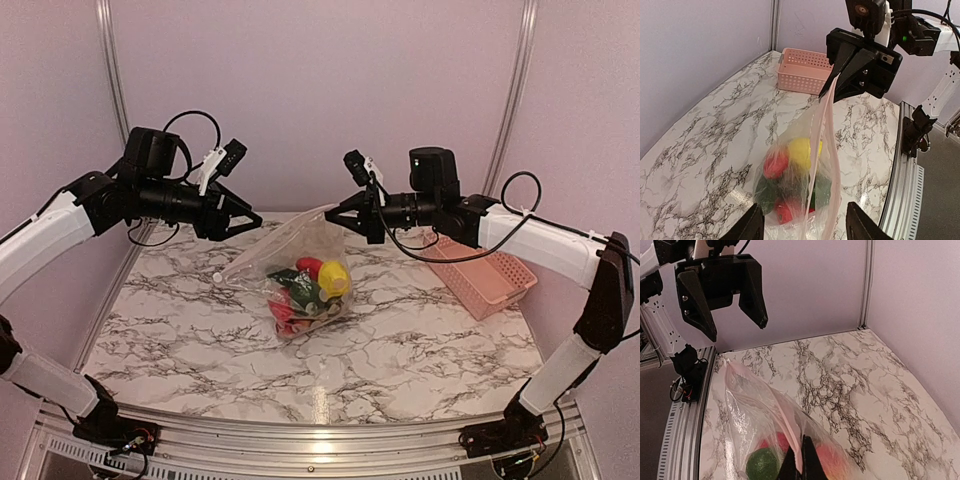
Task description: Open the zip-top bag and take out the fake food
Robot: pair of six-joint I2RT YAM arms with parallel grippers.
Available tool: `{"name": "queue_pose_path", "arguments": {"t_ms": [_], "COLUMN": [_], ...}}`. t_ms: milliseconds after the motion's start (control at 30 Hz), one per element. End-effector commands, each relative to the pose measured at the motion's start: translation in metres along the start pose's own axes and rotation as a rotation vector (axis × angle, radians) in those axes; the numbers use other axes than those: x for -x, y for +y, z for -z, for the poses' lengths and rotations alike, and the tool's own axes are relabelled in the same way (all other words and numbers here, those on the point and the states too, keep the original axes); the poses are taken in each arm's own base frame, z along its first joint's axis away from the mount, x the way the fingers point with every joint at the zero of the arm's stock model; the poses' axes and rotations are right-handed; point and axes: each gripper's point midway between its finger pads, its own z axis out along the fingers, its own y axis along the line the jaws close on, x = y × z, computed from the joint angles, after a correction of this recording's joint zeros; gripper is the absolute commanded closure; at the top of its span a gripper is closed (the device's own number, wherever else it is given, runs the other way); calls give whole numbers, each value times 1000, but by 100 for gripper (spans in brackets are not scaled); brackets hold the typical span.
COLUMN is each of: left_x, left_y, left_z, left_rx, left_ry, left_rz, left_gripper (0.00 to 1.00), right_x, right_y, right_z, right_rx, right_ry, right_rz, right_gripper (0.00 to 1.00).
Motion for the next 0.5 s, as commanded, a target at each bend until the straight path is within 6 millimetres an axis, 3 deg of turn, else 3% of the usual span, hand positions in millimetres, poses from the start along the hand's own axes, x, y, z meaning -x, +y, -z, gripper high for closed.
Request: {"name": "queue_pose_path", "arguments": {"t_ms": [0,333,467], "left_x": [-1,-18,-30], "left_y": [-7,-4,2], "left_z": [-14,-46,-56], "left_rx": [-31,-34,-15], "left_ry": [56,155,219], "left_rz": [-14,-28,-26], "left_gripper": [45,56,67], "right_x": [19,19,18], "right_y": [2,6,6], "right_z": [2,4,6], "right_rx": [0,3,-2], "right_ry": [-25,-23,-22], "right_rz": [35,36,37], "right_gripper": [100,100,100]}}
